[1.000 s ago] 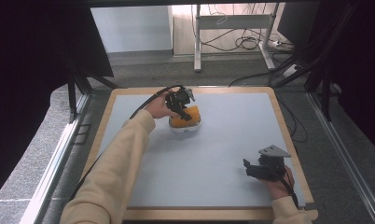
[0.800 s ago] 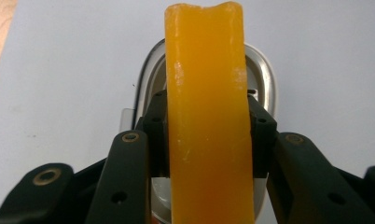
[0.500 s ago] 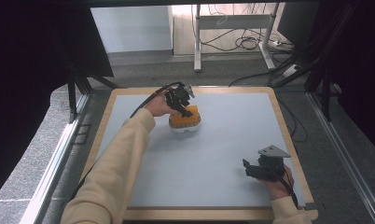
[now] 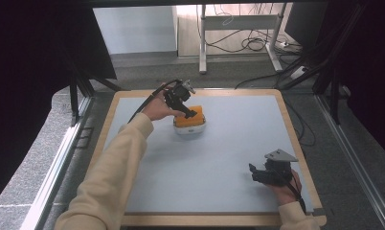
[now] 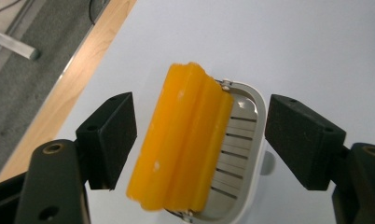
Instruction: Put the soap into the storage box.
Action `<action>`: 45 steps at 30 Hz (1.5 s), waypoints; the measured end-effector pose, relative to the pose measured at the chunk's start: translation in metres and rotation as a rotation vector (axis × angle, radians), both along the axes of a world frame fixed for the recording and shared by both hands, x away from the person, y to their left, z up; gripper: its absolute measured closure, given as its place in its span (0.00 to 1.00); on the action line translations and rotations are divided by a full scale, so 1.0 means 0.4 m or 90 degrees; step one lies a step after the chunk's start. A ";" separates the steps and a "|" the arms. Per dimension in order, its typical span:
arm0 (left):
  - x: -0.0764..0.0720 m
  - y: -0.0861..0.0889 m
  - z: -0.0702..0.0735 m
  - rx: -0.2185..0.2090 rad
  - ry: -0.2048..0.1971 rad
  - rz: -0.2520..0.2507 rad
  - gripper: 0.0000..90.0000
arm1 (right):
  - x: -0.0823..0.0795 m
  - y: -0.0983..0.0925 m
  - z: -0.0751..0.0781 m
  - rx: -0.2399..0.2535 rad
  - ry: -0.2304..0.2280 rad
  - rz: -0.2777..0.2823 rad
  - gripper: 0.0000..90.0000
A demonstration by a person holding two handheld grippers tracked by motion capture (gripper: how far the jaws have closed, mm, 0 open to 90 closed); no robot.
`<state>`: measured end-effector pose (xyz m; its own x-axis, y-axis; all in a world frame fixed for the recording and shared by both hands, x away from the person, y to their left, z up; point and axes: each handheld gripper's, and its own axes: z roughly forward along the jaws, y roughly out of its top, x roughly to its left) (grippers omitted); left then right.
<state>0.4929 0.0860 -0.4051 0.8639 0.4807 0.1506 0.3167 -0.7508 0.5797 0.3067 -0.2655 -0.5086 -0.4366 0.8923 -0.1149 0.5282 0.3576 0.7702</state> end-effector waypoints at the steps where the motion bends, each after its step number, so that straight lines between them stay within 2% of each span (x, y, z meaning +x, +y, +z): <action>1: -0.015 0.012 0.002 -0.015 0.009 0.006 0.28 | 0.000 0.000 0.000 0.000 0.000 0.000 0.16; 3: -0.033 0.025 0.003 -0.038 0.012 0.015 0.28 | 0.000 0.001 0.000 -0.002 -0.001 0.002 0.16; 7: -0.078 0.045 0.013 -0.052 0.002 0.019 0.27 | 0.000 0.002 0.000 -0.004 -0.002 0.001 0.16; 9: -0.109 0.060 0.016 -0.077 -0.003 0.023 0.27 | -0.001 0.002 0.000 -0.004 -0.002 0.001 0.16; 10: -0.109 0.060 0.016 -0.077 -0.003 0.023 0.28 | -0.001 0.002 0.001 -0.004 -0.002 0.001 0.16; 11: -0.134 0.074 0.017 -0.091 -0.018 0.031 0.29 | -0.001 0.002 0.001 -0.004 -0.002 0.001 0.16; 12: -0.134 0.074 0.017 -0.091 -0.018 0.031 0.29 | -0.001 0.003 0.001 -0.005 -0.002 0.001 0.16; 14: -0.166 0.094 0.013 -0.113 -0.016 0.044 0.29 | -0.001 0.004 0.000 -0.005 -0.002 0.001 0.16; 16: -0.209 0.123 -0.003 -0.143 -0.003 0.071 0.30 | -0.001 0.005 0.000 -0.003 -0.002 0.003 0.16; 19: -0.255 0.150 -0.022 -0.166 0.006 0.086 0.31 | -0.003 0.007 0.001 -0.003 -0.002 0.003 0.16; 20: -0.255 0.150 -0.022 -0.166 0.006 0.086 0.31 | -0.003 0.007 0.001 -0.003 -0.002 0.003 0.16; 21: -0.289 0.169 -0.035 -0.171 0.003 0.093 0.31 | -0.004 0.008 0.002 -0.004 -0.001 0.003 0.16; 24: -0.337 0.198 -0.057 -0.193 0.011 0.104 0.31 | -0.005 0.010 0.001 -0.004 -0.002 0.002 0.16; 27: -0.381 0.221 -0.082 -0.186 0.003 0.106 0.31 | -0.006 0.011 0.001 -0.007 -0.002 0.000 0.16; 33: -0.444 0.266 -0.127 -0.190 0.014 0.132 0.31 | -0.005 0.010 -0.001 -0.008 -0.001 -0.001 0.16; 36: -0.455 0.282 -0.139 -0.208 0.034 0.143 0.31 | -0.004 0.010 -0.002 -0.008 0.001 -0.001 0.16; 39: -0.463 0.286 -0.143 -0.187 0.025 0.152 0.31 | -0.005 0.010 -0.001 -0.008 -0.002 0.000 0.16; 45: -0.469 0.283 -0.149 -0.167 0.033 0.140 0.30 | -0.005 0.006 0.000 -0.005 -0.005 0.003 0.16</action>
<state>0.3053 0.1992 -0.4647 0.7385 0.6728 -0.0442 0.4880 -0.4882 0.7235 0.3049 -0.2633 -0.5085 -0.4400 0.8893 -0.1245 0.5209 0.3657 0.7713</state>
